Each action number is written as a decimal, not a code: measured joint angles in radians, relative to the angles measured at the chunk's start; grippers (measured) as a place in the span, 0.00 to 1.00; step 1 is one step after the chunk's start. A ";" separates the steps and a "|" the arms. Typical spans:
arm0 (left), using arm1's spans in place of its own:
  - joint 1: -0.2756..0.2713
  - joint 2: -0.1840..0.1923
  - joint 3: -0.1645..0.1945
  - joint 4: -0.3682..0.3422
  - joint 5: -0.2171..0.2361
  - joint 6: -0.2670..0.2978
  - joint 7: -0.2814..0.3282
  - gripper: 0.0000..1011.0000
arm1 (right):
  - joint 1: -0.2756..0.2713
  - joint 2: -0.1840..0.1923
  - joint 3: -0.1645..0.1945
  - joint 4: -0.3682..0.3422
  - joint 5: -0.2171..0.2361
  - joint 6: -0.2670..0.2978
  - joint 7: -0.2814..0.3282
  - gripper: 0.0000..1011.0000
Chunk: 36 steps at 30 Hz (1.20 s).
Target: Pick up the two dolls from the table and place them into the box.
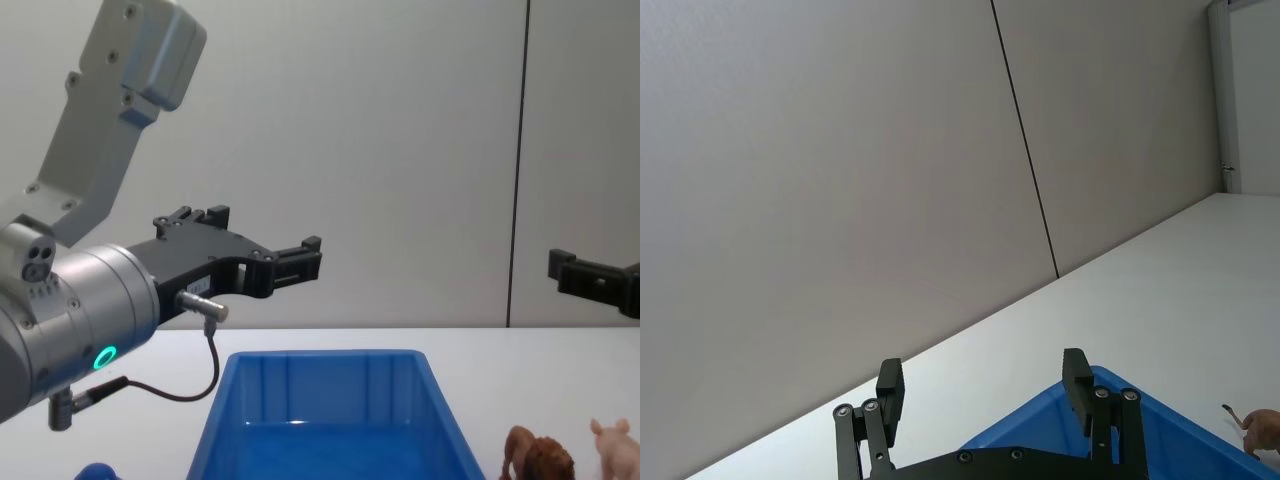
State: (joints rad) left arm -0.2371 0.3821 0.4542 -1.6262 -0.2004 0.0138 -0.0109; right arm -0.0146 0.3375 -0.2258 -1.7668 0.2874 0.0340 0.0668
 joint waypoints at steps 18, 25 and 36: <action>0.000 0.000 0.000 0.000 0.000 0.000 0.000 0.99 | 0.000 0.000 0.000 0.000 0.000 0.000 0.000 0.99; 0.000 0.000 0.000 0.000 0.000 0.000 0.000 0.99 | 0.000 0.001 0.001 0.001 0.001 0.000 0.002 0.99; 0.000 0.000 0.000 0.000 0.000 0.000 0.000 0.99 | -0.004 0.039 0.029 0.019 0.026 0.014 0.049 0.99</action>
State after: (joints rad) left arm -0.2372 0.3821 0.4542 -1.6262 -0.2003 0.0139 -0.0109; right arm -0.0190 0.3762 -0.1968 -1.7477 0.3138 0.0480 0.1153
